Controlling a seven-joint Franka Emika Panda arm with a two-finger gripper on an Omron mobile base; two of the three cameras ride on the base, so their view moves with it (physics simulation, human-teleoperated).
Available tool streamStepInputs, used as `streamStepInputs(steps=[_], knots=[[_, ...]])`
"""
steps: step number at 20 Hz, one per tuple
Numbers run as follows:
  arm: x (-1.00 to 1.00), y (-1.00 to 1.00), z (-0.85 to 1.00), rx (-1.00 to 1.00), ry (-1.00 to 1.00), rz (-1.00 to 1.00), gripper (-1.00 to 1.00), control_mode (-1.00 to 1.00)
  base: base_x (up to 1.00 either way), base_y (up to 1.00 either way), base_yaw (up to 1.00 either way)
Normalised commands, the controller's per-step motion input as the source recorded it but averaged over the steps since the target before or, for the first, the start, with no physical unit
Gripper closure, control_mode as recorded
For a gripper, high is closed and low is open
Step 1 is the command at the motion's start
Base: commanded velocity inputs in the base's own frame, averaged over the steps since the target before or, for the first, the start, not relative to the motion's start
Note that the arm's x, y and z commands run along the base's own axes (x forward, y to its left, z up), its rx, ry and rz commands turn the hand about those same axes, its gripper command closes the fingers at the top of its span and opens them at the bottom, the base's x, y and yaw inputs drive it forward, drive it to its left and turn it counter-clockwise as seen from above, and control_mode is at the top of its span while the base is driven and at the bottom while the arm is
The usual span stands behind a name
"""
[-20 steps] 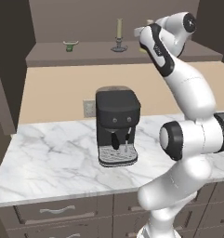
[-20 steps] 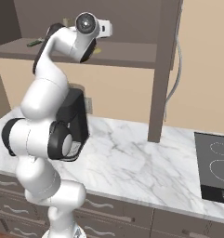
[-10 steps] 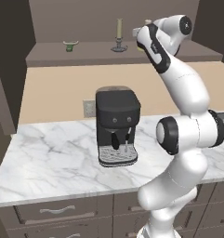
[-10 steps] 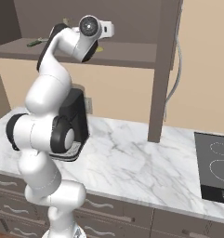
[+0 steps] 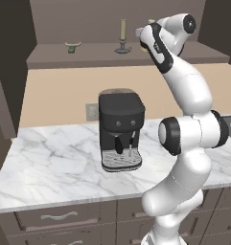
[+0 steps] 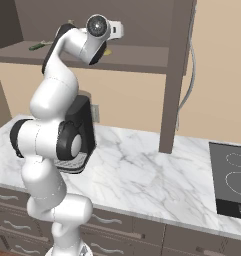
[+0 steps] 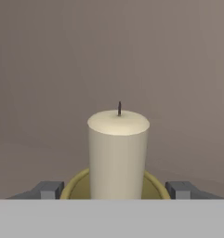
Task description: Pick the candle and candle from the dining table and place them in the open cabinet. Close the cabinet after placing the objects.
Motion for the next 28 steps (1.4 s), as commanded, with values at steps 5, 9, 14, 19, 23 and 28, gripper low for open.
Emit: streamStepInputs(steps=[5, 9, 14, 19, 23, 28], knots=[[0.15, 0.0, -0.16, -0.06, 0.0, 0.0, -1.0, -1.0, 0.0, 0.0, 0.0], [0.03, 0.0, -0.08, -0.05, -0.01, 0.0, -1.0, -1.0, 0.0, 0.0, 0.0], [0.0, 0.0, 0.0, 0.0, -0.01, 0.0, -1.0, -1.0, 0.0, 0.0, 0.0], [0.0, -0.03, 0.0, 0.0, 0.03, 0.0, -1.0, -1.0, 0.0, 0.0, 0.0], [0.0, -0.03, 0.0, 0.0, 0.02, -0.01, -1.0, -1.0, 0.0, 0.0, 0.0], [0.0, -0.04, 0.02, 0.03, 0.0, 0.0, -1.0, -1.0, 0.0, 0.0, 0.0]])
